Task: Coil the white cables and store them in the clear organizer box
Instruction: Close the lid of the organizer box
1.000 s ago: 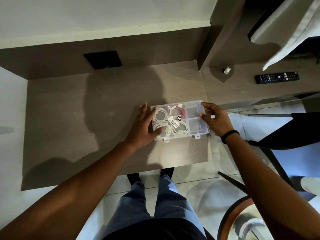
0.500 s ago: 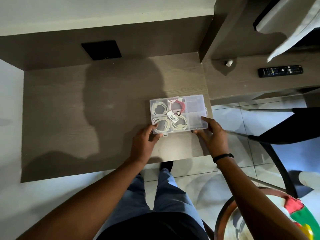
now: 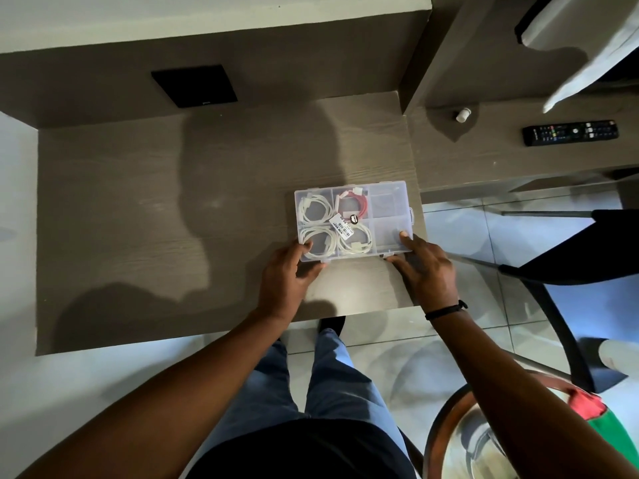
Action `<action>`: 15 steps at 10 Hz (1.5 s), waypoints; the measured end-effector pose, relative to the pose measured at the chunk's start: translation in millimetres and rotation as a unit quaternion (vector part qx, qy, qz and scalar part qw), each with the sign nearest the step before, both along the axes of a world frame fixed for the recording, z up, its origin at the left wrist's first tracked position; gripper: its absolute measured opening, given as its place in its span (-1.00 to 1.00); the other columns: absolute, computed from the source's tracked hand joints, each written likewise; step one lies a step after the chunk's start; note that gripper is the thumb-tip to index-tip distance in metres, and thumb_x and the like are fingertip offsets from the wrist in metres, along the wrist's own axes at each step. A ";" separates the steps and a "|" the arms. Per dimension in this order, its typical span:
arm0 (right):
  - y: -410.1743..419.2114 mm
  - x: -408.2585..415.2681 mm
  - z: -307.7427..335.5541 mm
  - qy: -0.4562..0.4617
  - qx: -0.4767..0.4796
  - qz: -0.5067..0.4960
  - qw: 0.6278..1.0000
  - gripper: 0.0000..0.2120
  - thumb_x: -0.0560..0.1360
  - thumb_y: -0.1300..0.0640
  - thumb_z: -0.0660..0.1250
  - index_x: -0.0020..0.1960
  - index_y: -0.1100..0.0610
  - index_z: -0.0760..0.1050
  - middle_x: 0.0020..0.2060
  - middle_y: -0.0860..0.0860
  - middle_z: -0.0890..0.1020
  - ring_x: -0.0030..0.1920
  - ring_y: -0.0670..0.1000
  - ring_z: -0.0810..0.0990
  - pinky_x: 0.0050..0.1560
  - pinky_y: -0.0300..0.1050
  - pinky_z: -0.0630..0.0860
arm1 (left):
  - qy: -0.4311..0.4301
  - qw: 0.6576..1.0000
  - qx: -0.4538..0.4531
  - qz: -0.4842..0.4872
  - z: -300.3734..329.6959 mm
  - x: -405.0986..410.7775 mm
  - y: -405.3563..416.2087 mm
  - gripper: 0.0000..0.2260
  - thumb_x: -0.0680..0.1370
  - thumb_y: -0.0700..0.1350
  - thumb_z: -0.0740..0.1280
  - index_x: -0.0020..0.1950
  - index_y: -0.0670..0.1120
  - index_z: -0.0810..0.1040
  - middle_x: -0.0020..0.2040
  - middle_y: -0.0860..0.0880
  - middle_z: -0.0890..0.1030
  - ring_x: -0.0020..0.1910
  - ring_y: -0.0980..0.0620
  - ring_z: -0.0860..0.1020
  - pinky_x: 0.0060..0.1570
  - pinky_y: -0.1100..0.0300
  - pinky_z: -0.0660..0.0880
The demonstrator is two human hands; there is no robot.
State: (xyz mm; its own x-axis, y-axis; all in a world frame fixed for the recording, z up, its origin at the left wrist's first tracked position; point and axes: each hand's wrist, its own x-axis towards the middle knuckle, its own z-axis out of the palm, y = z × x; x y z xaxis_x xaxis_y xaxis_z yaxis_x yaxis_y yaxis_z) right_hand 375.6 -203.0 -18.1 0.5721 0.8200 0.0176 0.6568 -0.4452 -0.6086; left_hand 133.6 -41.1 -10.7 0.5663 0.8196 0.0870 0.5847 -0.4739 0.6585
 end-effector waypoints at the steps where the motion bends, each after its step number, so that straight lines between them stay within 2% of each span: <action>1: 1.7 1.3 -7.5 -0.016 0.002 0.005 1.000 -0.53 0.51 -0.10 0.42 0.35 0.08 0.51 0.15 0.18 0.65 0.08 0.18 0.61 0.05 0.05 0.60 | 0.003 1.000 0.023 -0.001 -4.5 0.8 3.5 -0.64 0.41 0.02 0.62 0.03 -0.18 0.65 -0.01 -0.12 0.73 -0.09 -0.10 0.69 -0.15 0.05 0.66; 2: 4.2 3.7 -12.1 -0.024 0.008 0.003 1.000 -0.56 0.52 -0.06 0.45 0.33 0.08 0.53 0.15 0.16 0.66 0.09 0.17 0.60 0.05 0.02 0.58 | -0.009 1.000 0.018 0.003 -8.2 2.3 4.8 -0.65 0.42 0.03 0.61 0.02 -0.17 0.65 -0.01 -0.12 0.73 -0.09 -0.08 0.69 -0.10 0.06 0.65; 3: 6.8 8.5 -8.4 0.001 0.016 0.011 1.000 -0.58 0.55 -0.09 0.36 0.36 0.02 0.50 0.17 0.12 0.66 0.10 0.11 0.58 0.09 -0.04 0.55 | -0.020 1.000 0.007 0.001 -8.7 -0.6 10.1 -0.65 0.42 0.03 0.61 0.05 -0.16 0.66 0.00 -0.10 0.74 -0.10 -0.05 0.69 -0.08 0.05 0.66; 4: 12.2 18.1 -4.7 -0.003 0.022 0.025 0.999 -0.65 0.61 0.06 0.34 0.38 0.03 0.51 0.26 0.12 0.63 0.18 0.15 0.60 0.21 0.01 0.55 | -0.037 0.999 -0.020 -0.005 -6.4 -2.4 20.1 -0.65 0.45 -0.03 0.60 0.18 -0.14 0.69 -0.06 -0.09 0.74 -0.16 -0.02 0.69 -0.09 0.06 0.66; 5: 28.1 21.9 3.2 -0.001 0.040 0.003 0.999 -0.69 0.60 0.15 0.36 0.34 0.08 0.56 0.23 0.13 0.65 0.20 0.13 0.62 0.27 0.02 0.56 | -0.069 0.996 -0.050 0.005 -0.9 4.3 32.3 -0.68 0.47 -0.10 0.58 0.19 -0.13 0.70 -0.09 -0.07 0.75 -0.20 0.01 0.68 -0.08 0.06 0.67; 6: 52.3 22.2 11.5 -0.001 0.061 -0.040 0.997 -0.76 0.57 0.19 0.40 0.24 0.15 0.62 0.15 0.13 0.68 0.13 0.12 0.65 0.21 0.01 0.59 | -0.092 0.995 -0.038 0.018 -0.4 16.5 48.7 -0.80 0.49 -0.14 0.56 0.07 -0.15 0.69 0.01 -0.05 0.75 -0.10 0.06 0.71 -0.03 0.03 0.67; 7: 79.3 26.3 19.8 0.011 0.061 -0.051 0.997 -0.76 0.57 0.19 0.41 0.22 0.17 0.63 0.13 0.12 0.69 0.12 0.09 0.64 0.21 -0.06 0.56 | -0.091 0.994 -0.036 0.039 0.4 32.1 68.5 -0.83 0.50 -0.14 0.55 0.03 -0.15 0.68 0.01 -0.04 0.75 -0.09 0.05 0.72 -0.04 0.01 0.66; 9: 124.6 47.6 22.5 0.017 0.035 -0.065 0.997 -0.73 0.57 0.15 0.39 0.25 0.15 0.62 0.14 0.11 0.68 0.11 0.05 0.64 0.19 -0.24 0.48 | -0.085 0.994 -0.041 0.047 3.6 58.1 109.5 -0.81 0.51 -0.10 0.54 0.06 -0.12 0.67 0.00 -0.03 0.76 -0.08 0.07 0.72 -0.04 0.03 0.66; 11: 146.5 59.9 25.1 0.032 0.038 -0.077 0.996 -0.72 0.57 0.13 0.38 0.26 0.15 0.60 0.13 0.10 0.67 0.06 0.04 0.63 0.19 -0.05 0.58 | -0.090 0.994 -0.048 0.046 4.9 75.7 135.2 -0.81 0.50 -0.09 0.54 0.05 -0.14 0.67 -0.02 -0.05 0.76 -0.08 0.05 0.72 -0.04 0.01 0.67; 13: 156.1 67.8 26.3 0.054 0.027 -0.080 0.995 -0.70 0.58 0.09 0.36 0.29 0.11 0.57 0.15 0.08 0.64 0.05 -0.06 0.59 0.21 0.00 0.60 | -0.087 0.994 -0.051 0.044 7.2 83.6 143.8 -0.80 0.51 -0.09 0.53 0.06 -0.14 0.67 0.00 -0.05 0.75 -0.06 0.06 0.71 -0.04 0.01 0.67; 14: 158.0 67.7 34.2 0.086 0.019 -0.075 0.993 -0.66 0.58 0.07 0.36 0.34 0.10 0.53 0.24 0.09 0.58 0.06 -0.08 0.56 0.24 0.04 0.59 | -0.076 0.995 -0.053 0.031 10.5 80.9 145.2 -0.75 0.49 -0.09 0.55 0.12 -0.13 0.67 0.04 -0.08 0.71 -0.05 0.00 0.69 -0.03 -0.03 0.66; 15: 147.2 59.3 54.3 0.096 0.000 -0.039 0.995 -0.55 0.55 -0.01 0.39 0.41 0.05 0.45 0.39 0.10 0.42 0.23 0.06 0.55 0.30 0.04 0.56 | -0.025 0.999 0.018 0.023 24.8 75.6 143.6 -0.61 0.48 0.08 0.53 0.23 -0.05 0.62 0.21 -0.07 0.65 0.12 -0.05 0.65 0.07 -0.02 0.63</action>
